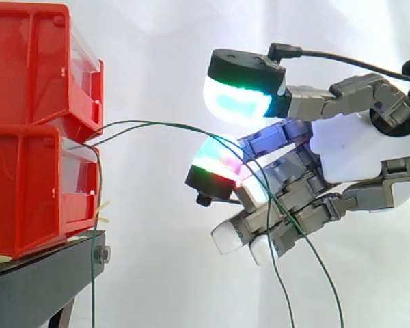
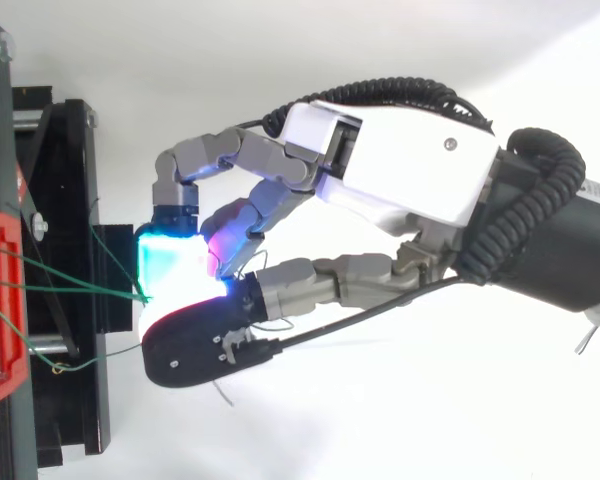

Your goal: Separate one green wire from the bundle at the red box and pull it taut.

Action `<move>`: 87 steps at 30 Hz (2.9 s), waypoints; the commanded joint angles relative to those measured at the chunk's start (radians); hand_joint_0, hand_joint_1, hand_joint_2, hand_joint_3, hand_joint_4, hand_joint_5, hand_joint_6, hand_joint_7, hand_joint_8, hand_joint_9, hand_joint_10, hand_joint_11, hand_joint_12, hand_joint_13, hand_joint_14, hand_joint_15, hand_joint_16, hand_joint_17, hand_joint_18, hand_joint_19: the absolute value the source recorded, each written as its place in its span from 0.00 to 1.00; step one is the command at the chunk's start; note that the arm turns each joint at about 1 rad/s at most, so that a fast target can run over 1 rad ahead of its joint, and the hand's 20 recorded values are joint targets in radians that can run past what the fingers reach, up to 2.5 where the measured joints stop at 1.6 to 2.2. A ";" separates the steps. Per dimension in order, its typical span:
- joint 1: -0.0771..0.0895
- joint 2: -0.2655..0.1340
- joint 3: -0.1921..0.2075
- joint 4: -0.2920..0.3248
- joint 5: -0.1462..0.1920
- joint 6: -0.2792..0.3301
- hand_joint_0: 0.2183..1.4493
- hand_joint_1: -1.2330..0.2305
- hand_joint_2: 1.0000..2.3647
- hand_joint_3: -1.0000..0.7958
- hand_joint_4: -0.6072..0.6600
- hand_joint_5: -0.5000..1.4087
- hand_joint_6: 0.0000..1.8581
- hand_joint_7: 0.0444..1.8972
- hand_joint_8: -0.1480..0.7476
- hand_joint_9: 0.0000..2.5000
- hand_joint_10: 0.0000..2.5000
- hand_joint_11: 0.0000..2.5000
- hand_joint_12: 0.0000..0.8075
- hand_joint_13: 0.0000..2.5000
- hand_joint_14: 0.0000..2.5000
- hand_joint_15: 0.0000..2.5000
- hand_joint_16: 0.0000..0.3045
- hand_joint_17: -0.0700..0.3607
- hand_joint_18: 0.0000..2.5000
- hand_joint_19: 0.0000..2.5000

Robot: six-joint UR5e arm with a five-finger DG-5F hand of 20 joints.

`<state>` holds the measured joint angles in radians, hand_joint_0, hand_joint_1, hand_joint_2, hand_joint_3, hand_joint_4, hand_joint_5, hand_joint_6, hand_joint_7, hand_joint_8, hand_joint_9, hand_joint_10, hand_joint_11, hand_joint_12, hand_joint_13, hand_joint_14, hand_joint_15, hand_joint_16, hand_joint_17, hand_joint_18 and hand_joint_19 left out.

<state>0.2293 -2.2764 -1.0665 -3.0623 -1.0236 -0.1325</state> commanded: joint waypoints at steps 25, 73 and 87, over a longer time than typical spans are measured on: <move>0.002 0.000 0.000 0.001 0.000 0.001 0.32 0.49 0.01 0.45 0.64 0.18 0.39 0.71 0.60 0.45 0.01 0.30 0.50 0.37 0.01 0.18 0.19 0.47 0.31 0.21; 0.008 0.000 -0.070 0.148 0.002 0.165 0.21 0.42 0.00 0.28 0.67 0.18 0.37 0.70 0.59 0.50 0.01 0.50 0.49 0.54 0.01 0.47 0.22 0.52 0.39 0.24; 0.012 0.000 -0.070 0.149 0.002 0.162 0.34 0.37 0.00 0.31 0.65 0.16 0.42 0.68 0.54 0.49 0.01 0.53 0.41 0.54 0.01 0.50 0.20 0.48 0.38 0.27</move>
<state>0.2408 -2.2766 -1.1365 -2.9131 -1.0216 0.0295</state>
